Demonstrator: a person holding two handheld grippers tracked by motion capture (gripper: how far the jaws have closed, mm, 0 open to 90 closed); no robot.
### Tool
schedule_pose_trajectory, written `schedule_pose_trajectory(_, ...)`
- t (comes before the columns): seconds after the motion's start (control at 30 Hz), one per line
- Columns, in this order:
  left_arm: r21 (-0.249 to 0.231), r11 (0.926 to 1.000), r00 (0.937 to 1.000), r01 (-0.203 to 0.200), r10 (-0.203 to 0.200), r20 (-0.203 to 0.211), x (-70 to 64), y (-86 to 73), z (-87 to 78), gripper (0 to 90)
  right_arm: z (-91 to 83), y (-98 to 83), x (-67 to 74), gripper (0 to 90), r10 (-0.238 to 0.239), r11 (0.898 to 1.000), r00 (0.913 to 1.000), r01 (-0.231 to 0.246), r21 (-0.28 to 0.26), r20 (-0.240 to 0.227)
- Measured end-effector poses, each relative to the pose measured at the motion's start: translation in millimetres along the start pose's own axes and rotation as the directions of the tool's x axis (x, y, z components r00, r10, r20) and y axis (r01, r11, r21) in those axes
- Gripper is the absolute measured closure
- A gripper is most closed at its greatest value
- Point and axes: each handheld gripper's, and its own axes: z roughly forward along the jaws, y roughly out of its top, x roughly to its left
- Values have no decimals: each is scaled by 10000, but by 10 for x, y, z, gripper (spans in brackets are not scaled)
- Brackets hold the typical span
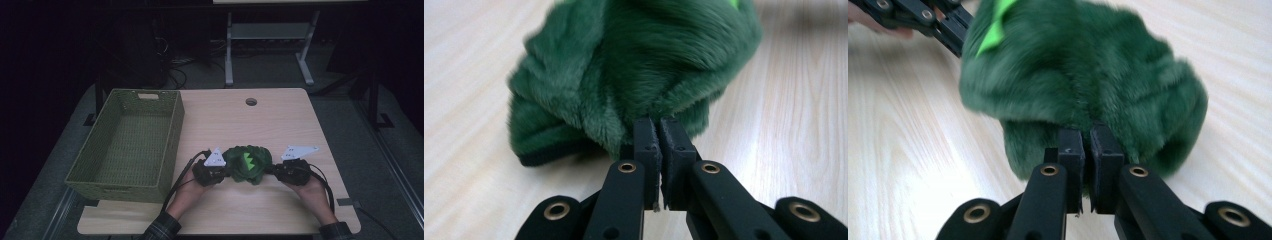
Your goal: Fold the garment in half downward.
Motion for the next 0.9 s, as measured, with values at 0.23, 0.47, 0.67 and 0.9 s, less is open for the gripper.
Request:
schedule_pose_trajectory(0.23,503,9986,9998,-147,140,136,-36,-64,98,868,70,-132,-14,824,188,9983,9998,-185,546,-58)
schedule_pose_trajectory(0.47,648,9979,9999,-56,46,152,-72,-106,29,857,9,-145,58,742,34,9980,10000,-38,638,55)
schedule_pose_trajectory(0.67,407,9991,9999,67,-73,151,-117,-97,-86,840,-161,-211,123,682,92,9999,10000,-92,140,18)
schedule_pose_trajectory(0.9,-55,9998,9998,171,-172,-80,-124,13,-234,840,-302,-244,176,643,176,9998,9997,-179,-126,-192)
